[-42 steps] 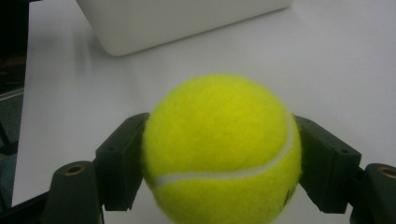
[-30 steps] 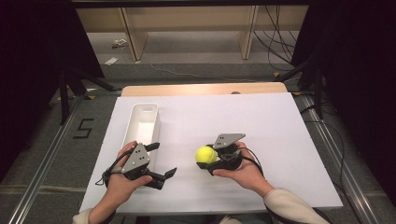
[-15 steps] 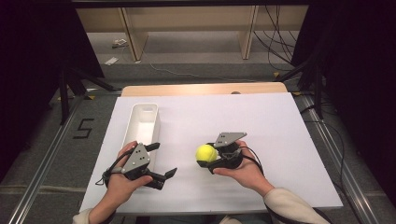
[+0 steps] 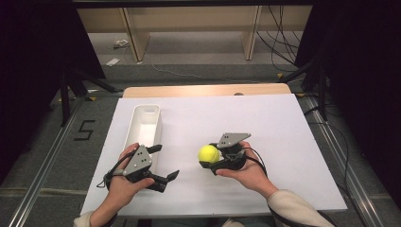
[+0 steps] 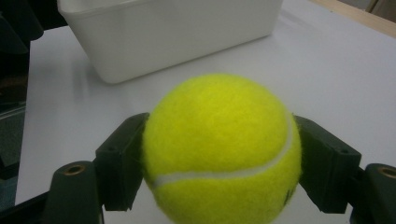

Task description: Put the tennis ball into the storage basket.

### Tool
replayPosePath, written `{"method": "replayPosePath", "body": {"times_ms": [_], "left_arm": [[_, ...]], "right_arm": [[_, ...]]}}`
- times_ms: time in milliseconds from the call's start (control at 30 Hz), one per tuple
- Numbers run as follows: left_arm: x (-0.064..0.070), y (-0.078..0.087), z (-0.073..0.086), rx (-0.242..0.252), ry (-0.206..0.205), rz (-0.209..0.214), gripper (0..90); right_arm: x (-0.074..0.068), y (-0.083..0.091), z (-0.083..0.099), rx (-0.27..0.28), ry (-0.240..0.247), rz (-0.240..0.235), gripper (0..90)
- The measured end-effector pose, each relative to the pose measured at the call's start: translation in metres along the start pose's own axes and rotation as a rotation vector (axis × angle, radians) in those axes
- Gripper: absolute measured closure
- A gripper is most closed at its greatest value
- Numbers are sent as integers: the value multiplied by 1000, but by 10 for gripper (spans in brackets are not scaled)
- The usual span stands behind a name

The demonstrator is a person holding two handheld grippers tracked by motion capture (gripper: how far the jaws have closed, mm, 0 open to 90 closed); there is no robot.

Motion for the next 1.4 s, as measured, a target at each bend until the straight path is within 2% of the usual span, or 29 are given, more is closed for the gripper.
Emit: {"method": "replayPosePath", "body": {"times_ms": [1400], "left_arm": [[0,0,0,1,2,-1,0]], "right_arm": [[3,2,-14,53,9,14,263]]}}
Point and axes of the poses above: each handheld gripper's, and its own axes: y roughly backward along the jaws, z roughly out of its underside, x roughly to its right, the point moved 2 cm from there along -y, roughly forward along the jaws, and after that the axes turned 11 degrees about -z, right-handed, at the moved point
